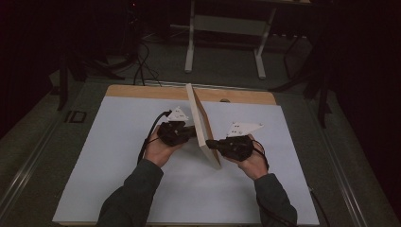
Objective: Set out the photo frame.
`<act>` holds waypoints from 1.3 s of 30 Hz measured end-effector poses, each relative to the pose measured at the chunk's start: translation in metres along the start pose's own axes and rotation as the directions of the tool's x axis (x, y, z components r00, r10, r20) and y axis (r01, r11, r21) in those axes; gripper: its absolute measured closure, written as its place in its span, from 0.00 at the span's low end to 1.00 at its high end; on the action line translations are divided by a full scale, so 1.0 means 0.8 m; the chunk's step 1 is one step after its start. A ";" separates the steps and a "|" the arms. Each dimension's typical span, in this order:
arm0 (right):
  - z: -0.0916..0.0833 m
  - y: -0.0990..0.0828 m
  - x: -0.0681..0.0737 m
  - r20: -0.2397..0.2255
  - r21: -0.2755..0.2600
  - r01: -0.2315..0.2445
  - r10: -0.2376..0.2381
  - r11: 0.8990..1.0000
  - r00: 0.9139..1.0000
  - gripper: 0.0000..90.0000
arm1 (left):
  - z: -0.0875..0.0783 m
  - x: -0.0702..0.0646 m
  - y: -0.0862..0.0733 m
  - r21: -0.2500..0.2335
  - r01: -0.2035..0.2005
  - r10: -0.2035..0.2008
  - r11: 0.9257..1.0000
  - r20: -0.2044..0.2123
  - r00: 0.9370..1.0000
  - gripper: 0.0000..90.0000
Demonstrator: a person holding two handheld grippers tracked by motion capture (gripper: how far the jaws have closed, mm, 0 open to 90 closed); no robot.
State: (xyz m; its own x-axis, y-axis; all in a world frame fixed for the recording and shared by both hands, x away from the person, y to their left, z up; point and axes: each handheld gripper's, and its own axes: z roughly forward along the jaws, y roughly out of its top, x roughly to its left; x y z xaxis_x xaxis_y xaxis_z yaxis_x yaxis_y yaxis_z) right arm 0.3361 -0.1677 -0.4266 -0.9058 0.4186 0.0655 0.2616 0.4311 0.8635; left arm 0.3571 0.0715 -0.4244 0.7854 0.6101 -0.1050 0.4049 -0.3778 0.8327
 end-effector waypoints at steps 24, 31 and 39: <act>0.017 0.016 0.009 -0.029 -0.010 0.009 -0.009 1.000 1.000 1.00 | 0.004 0.015 0.006 0.006 0.028 -0.028 1.000 0.006 1.000 1.00; 0.024 0.022 0.013 -0.031 -0.011 0.013 -0.013 1.000 0.999 1.00 | 0.004 0.021 0.004 -0.006 0.038 -0.038 0.999 0.025 0.999 1.00; 0.027 0.023 0.015 -0.019 -0.011 0.011 -0.011 1.000 1.000 1.00 | 0.004 0.025 0.003 -0.013 0.048 -0.048 0.999 0.045 0.998 1.00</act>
State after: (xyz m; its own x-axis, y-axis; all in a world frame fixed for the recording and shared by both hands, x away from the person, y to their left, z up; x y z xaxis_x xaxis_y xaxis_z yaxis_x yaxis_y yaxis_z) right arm 0.3370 -0.1377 -0.4205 -0.9148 0.3985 0.0656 0.2483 0.4270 0.8695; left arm 0.3754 0.0808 -0.4265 0.7853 0.5957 -0.1686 0.4359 -0.3387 0.8338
